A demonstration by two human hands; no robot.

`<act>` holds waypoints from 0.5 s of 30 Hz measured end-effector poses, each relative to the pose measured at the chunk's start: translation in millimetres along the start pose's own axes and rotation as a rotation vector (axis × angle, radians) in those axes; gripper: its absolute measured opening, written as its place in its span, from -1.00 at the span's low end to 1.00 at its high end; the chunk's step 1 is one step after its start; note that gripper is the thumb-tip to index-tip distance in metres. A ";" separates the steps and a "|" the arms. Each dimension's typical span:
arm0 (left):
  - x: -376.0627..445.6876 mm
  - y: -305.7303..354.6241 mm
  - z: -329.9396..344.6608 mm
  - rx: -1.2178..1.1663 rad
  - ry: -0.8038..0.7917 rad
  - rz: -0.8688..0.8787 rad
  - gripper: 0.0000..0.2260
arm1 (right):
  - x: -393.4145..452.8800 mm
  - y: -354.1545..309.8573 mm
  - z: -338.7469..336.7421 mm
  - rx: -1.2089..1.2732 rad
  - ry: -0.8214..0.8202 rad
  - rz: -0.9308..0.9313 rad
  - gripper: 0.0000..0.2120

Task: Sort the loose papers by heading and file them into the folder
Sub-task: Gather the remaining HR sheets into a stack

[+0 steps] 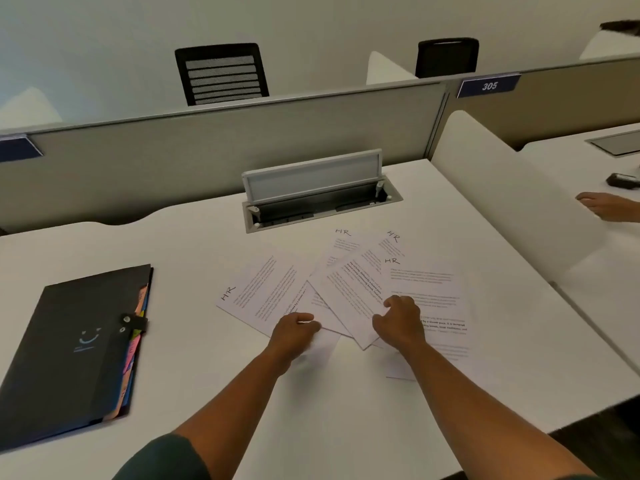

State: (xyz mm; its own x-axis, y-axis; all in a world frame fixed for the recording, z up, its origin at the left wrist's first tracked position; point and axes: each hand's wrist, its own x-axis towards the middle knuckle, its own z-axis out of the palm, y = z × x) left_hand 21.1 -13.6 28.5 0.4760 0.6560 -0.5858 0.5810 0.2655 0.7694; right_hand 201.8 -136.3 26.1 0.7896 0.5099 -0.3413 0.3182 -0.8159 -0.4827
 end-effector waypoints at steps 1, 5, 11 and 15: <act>0.8 3.4 9.9 0.004 -0.012 -0.003 -0.67 | 3.1 7.0 -4.1 -0.027 0.013 0.032 -0.51; 7.5 17.0 49.6 0.008 -0.075 -0.020 -0.64 | 15.6 30.4 -17.0 -0.118 -0.014 0.163 -0.44; 22.1 33.7 99.5 0.107 -0.059 0.006 -0.59 | 20.7 50.8 -21.7 -0.165 -0.087 0.145 -0.51; 27.1 41.2 129.4 0.164 -0.073 0.053 -0.79 | 23.5 57.2 -20.9 -0.121 0.044 0.016 -0.62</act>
State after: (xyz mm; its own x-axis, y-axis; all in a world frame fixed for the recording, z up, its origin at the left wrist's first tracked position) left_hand 143.4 -76.4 11.4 0.5517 0.6113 -0.5673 0.6511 0.1093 0.7510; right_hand 249.4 -176.7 7.3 0.8166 0.4860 -0.3115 0.3637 -0.8522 -0.3761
